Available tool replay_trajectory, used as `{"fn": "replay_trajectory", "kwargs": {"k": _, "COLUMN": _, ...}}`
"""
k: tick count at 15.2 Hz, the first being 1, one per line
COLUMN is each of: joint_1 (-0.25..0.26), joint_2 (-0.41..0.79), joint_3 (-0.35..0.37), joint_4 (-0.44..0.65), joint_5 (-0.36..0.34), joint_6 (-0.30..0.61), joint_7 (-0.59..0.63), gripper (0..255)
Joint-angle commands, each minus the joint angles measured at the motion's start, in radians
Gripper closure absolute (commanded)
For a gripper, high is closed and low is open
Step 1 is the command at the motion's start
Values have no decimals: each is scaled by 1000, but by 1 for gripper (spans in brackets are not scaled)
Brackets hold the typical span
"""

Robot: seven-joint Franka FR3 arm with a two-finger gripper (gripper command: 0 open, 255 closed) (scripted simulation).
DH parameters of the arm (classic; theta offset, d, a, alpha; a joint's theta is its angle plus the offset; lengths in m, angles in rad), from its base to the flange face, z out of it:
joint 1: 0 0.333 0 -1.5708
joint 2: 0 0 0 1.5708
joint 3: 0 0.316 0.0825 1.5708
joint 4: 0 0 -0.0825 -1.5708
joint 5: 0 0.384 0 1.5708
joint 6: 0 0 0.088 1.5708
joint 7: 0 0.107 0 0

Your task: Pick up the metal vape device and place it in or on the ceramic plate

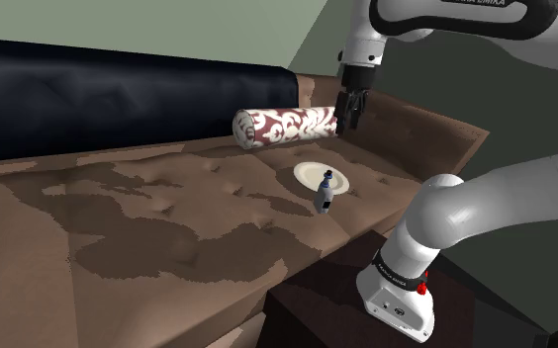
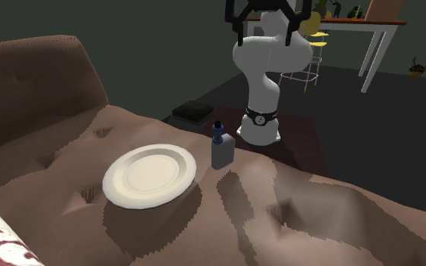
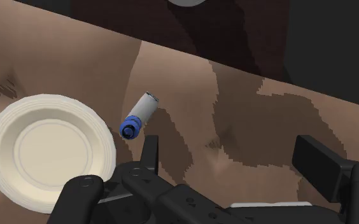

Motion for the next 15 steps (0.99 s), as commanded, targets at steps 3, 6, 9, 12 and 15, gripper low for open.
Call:
{"fn": "replay_trajectory", "kwargs": {"k": 3, "joint_1": -1, "joint_2": -3, "joint_3": -32, "joint_4": -60, "joint_5": -20, "joint_6": 64, "joint_7": -55, "gripper": 0}}
{"fn": "replay_trajectory", "kwargs": {"k": 6, "joint_1": -3, "joint_2": 7, "joint_3": -83, "joint_4": -139, "joint_5": -51, "joint_6": 164, "joint_7": -137, "gripper": 0}}
{"fn": "replay_trajectory", "kwargs": {"k": 9, "joint_1": -7, "joint_2": 37, "joint_3": -136, "joint_4": -206, "joint_5": -81, "joint_6": 271, "joint_7": -218, "gripper": 0}}
{"fn": "replay_trajectory", "kwargs": {"k": 12, "joint_1": -9, "joint_2": 89, "joint_3": -192, "joint_4": -257, "joint_5": -107, "joint_6": 384, "joint_7": -301, "gripper": 0}}
{"fn": "replay_trajectory", "kwargs": {"k": 15, "joint_1": -8, "joint_2": 164, "joint_3": -249, "joint_4": -294, "joint_5": -126, "joint_6": 504, "joint_7": -386, "gripper": 0}}
